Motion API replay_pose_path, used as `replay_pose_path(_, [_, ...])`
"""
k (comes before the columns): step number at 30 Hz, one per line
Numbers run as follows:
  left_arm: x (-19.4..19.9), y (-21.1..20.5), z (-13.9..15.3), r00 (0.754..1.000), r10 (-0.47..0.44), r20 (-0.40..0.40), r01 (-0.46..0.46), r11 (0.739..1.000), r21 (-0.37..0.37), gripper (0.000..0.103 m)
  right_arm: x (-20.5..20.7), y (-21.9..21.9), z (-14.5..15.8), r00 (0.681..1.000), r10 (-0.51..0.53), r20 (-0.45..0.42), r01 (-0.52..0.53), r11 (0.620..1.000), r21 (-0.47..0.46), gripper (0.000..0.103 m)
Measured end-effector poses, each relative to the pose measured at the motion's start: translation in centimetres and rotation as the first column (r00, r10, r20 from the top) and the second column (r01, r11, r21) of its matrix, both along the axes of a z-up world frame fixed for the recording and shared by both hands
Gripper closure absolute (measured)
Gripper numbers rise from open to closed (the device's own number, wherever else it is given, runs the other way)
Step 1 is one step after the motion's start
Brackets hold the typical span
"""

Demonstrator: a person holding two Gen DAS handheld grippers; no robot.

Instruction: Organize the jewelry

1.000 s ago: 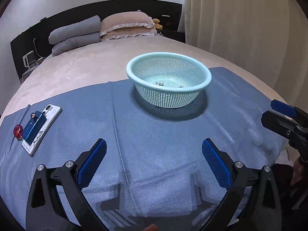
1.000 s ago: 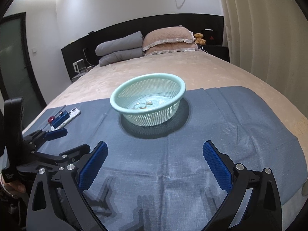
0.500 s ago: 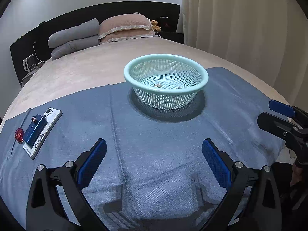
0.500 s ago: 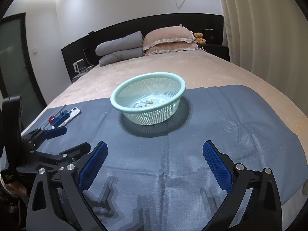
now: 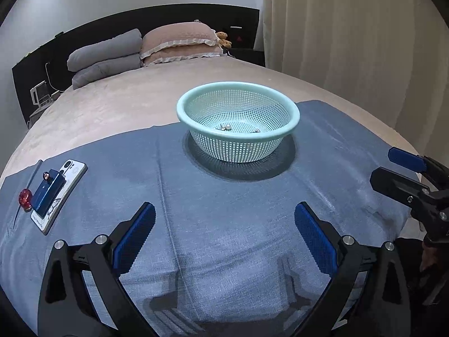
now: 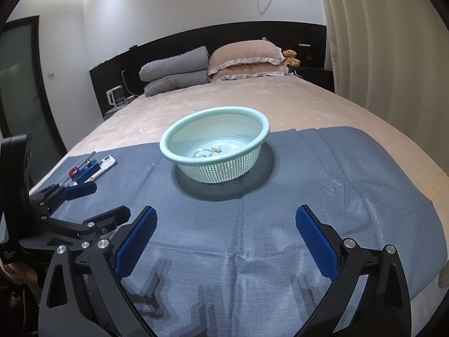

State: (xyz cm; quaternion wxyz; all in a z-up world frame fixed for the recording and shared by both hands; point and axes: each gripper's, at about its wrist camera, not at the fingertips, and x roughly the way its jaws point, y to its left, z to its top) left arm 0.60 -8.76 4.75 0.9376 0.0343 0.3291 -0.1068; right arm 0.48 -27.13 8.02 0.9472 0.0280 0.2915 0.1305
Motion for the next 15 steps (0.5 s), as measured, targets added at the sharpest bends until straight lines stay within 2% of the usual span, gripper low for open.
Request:
replay_pose_path(4, [0.03, -0.36, -0.04, 1.0, -0.004, 0.003, 0.004, 1.0, 0.023, 0.006, -0.05, -0.06, -0.02, 1.0, -0.001, 0.004, 0.001, 1.0, -0.008, 0.008])
replay_pose_path(15, [0.05, -0.44, 0.22, 1.0, -0.021, 0.0, 0.021, 1.0, 0.023, 0.006, 0.07, 0.19, -0.15, 1.0, 0.001, -0.003, -0.001, 1.0, -0.028, 0.008])
